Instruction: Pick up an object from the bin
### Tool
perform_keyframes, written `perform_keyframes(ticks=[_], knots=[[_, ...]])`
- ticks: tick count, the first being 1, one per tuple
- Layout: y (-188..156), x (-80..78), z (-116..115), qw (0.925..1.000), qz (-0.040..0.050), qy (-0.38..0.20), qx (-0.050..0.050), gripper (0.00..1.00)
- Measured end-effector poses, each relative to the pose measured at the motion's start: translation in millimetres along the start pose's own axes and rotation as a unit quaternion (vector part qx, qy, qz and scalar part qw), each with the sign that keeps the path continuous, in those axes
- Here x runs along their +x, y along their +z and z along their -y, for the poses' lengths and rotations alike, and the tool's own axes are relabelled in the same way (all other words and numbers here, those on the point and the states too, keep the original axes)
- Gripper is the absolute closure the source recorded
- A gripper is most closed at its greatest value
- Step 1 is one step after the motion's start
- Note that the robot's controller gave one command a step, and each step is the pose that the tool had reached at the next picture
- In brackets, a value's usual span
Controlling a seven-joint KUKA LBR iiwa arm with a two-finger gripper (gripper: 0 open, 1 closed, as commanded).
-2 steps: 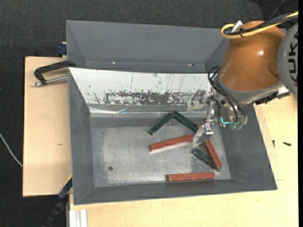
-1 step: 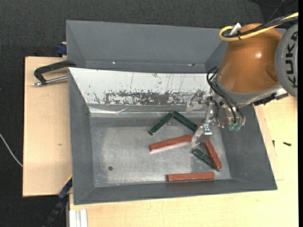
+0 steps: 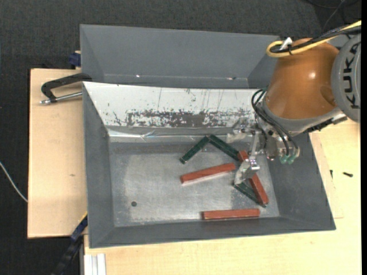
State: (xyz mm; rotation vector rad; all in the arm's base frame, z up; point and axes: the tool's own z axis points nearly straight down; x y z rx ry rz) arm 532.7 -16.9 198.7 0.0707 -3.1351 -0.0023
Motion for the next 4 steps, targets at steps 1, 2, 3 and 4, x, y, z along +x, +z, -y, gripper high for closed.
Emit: perform_keyframes(ticks=[1, 2, 3, 4], knots=[[36, 6.6, 4, 0.9983, 0.0079, -0.057, 0.001, 0.00], [122, -7.4, -16, 0.9823, 0.0032, -0.188, 0.002, 1.00], [122, -7.4, -16, 0.9823, 0.0032, -0.187, 0.002, 1.00], [-51, -18.3, 1, 0.9815, 0.0093, -0.191, 0.003, 1.00]])
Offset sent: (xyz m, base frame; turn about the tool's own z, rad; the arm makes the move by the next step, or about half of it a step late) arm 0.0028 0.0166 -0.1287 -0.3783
